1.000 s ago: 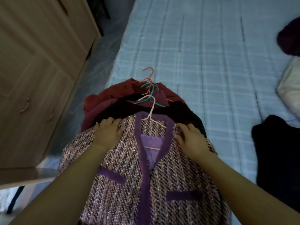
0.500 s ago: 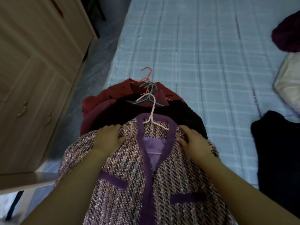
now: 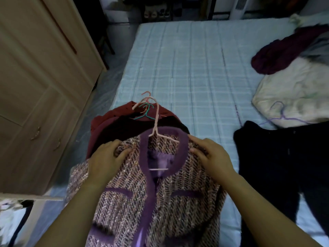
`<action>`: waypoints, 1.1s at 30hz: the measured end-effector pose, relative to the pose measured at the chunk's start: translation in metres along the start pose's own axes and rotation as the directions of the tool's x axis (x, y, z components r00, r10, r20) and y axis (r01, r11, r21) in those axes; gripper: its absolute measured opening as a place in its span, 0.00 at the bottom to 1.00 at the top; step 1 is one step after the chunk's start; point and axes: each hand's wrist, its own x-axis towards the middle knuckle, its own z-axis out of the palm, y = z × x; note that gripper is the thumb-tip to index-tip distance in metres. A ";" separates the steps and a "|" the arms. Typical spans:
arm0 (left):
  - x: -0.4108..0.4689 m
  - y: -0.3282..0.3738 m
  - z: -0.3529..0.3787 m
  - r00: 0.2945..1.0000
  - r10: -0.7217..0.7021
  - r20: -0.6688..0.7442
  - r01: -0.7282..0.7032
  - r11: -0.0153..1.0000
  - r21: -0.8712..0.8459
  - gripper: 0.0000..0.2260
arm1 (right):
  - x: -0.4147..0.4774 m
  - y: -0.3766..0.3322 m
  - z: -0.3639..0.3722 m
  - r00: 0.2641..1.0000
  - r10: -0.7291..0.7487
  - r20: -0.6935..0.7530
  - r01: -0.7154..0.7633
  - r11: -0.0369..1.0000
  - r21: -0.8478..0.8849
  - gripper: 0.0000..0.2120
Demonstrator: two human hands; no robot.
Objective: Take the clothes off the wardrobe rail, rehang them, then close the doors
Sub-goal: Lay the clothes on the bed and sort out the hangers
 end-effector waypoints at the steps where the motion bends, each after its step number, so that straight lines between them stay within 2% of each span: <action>1: -0.013 0.015 -0.004 1.000 0.009 -0.011 -0.010 1.000 -0.011 0.10 | -0.016 0.001 -0.013 1.000 -0.006 -0.007 0.006 1.000 -0.003 0.20; 8: -0.106 0.133 -0.025 0.983 0.148 -0.112 -0.149 0.989 0.003 0.09 | -0.143 0.028 -0.089 0.992 0.012 -0.126 -0.003 0.998 0.068 0.18; 12: -0.135 0.199 -0.043 0.956 0.233 -0.180 -0.232 0.972 0.030 0.16 | -0.199 0.036 -0.132 0.967 0.033 -0.251 -0.007 0.995 0.100 0.17; 15: -0.149 0.245 -0.056 0.935 0.263 -0.238 -0.268 0.963 0.014 0.15 | -0.225 0.037 -0.169 0.939 0.029 -0.343 0.001 0.996 0.085 0.17; 21: -0.160 0.303 -0.069 0.914 0.281 -0.293 -0.311 0.948 -0.060 0.15 | -0.250 0.034 -0.230 0.900 0.004 -0.435 -0.012 1.000 -0.016 0.17; 25: -0.151 0.308 -0.063 0.938 0.216 -0.270 -0.263 0.952 -0.154 0.15 | -0.242 0.032 -0.245 0.890 -0.009 -0.456 -0.025 0.997 -0.069 0.17; 28: -0.134 0.312 -0.045 0.967 0.180 -0.183 -0.219 0.950 -0.222 0.12 | -0.232 0.041 -0.247 0.885 0.011 -0.465 -0.078 0.989 -0.126 0.17; 33: -0.083 0.324 -0.024 0.967 0.236 -0.098 -0.251 0.950 -0.185 0.14 | -0.212 0.062 -0.245 0.859 0.113 -0.499 -0.201 0.971 -0.128 0.17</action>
